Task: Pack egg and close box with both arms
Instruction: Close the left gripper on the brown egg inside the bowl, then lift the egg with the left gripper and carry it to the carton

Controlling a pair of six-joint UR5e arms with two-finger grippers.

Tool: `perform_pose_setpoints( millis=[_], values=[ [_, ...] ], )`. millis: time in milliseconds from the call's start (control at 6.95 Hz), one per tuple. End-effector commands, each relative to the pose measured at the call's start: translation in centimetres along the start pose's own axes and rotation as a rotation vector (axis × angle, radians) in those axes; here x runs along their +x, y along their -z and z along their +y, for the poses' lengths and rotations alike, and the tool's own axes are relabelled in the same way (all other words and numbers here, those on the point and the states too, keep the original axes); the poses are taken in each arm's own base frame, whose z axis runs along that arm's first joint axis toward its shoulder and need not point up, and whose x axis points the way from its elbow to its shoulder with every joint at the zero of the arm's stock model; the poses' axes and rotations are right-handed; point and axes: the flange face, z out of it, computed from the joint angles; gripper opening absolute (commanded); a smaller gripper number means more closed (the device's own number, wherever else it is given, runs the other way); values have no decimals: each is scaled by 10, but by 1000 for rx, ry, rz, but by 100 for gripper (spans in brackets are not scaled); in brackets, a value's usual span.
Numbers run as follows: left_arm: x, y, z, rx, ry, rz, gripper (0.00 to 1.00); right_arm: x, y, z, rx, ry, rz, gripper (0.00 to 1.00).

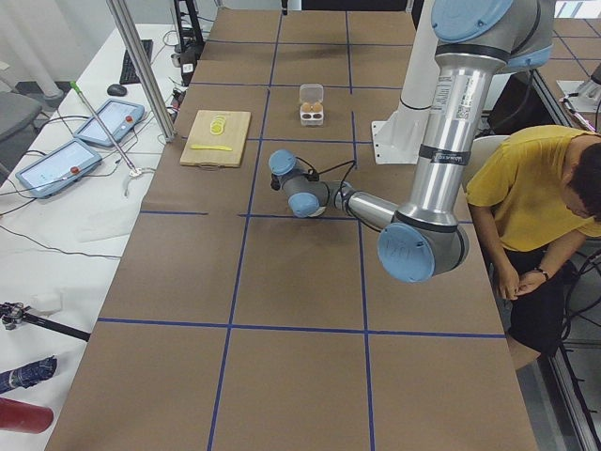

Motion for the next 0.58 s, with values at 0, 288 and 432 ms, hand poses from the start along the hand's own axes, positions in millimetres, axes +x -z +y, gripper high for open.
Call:
perform_pose_setpoints(
  millis=[0,288,432],
  values=[
    [5,29,-3,49,-5,6,0,-1,-1,-1,0,3,0,100],
    [-6,70,-13,121,13,-1,0,-4,2,-4,5,7,-1,100],
    [2,85,-16,140,19,-2,0,-4,2,-6,5,9,-1,100]
  ],
)
